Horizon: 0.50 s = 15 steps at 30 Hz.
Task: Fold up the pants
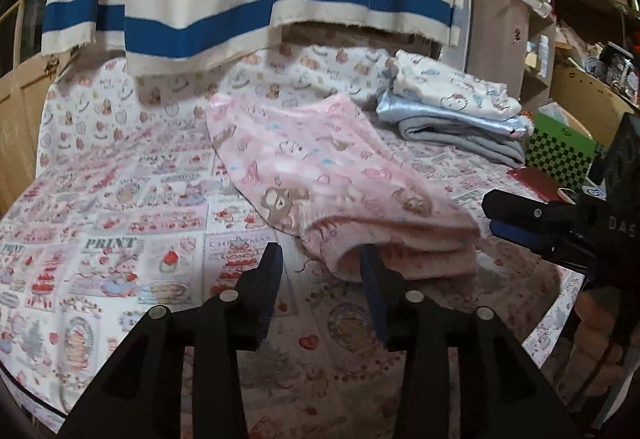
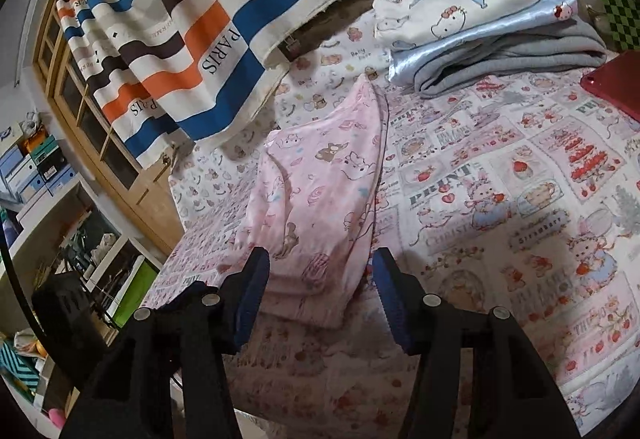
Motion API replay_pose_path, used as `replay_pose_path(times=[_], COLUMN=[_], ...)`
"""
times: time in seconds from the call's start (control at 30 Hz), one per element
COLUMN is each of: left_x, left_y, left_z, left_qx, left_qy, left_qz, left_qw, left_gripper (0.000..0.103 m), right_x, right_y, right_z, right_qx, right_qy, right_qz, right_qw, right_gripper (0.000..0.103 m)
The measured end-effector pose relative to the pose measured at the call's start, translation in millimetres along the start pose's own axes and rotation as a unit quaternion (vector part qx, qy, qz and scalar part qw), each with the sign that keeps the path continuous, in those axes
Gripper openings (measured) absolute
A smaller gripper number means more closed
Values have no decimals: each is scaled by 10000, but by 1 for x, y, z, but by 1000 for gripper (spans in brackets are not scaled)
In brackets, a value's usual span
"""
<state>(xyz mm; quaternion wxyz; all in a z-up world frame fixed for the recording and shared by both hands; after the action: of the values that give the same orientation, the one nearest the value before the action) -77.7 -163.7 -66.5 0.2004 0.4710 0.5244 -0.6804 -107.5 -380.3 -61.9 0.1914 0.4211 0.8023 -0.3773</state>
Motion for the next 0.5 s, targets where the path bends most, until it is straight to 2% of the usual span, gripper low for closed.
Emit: replay_pose_path(times=[0.13, 0.23, 0.3, 0.5], left_x=[-1, -3, -5, -12], left_y=[12, 16, 18, 20], left_z=[-3, -7, -8, -11], left_qx=[-171, -106, -127, -243], left_qy=[-57, -179, -217, -297], left_qz=[-193, -193, -135, 55], left_qw=[9997, 9996, 9996, 9992], left_gripper=[42, 42, 42, 44], right_x=[-1, 0, -1, -4], right_y=[11, 17, 22, 31], right_z=[1, 2, 5, 8], right_qx=[-140, -124, -125, -150], right_qy=[63, 139, 257, 484], right_qz=[-200, -272, -331, -411], right_qw=[9997, 9995, 9990, 9979], right_gripper=[56, 56, 49, 39])
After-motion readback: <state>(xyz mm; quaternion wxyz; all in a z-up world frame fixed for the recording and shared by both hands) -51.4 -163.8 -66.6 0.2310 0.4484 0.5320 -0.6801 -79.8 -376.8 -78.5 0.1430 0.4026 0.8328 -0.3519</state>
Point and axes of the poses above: each gripper's, at about its wrist camera, not at the fingertips, and y roughly the way its jaws point, z to its right, x to its underside, the point moved 2 cm from there along y, roughly the way its jaws point, and after that the axes turned 6 degrees about y, right-handed, at the moved point
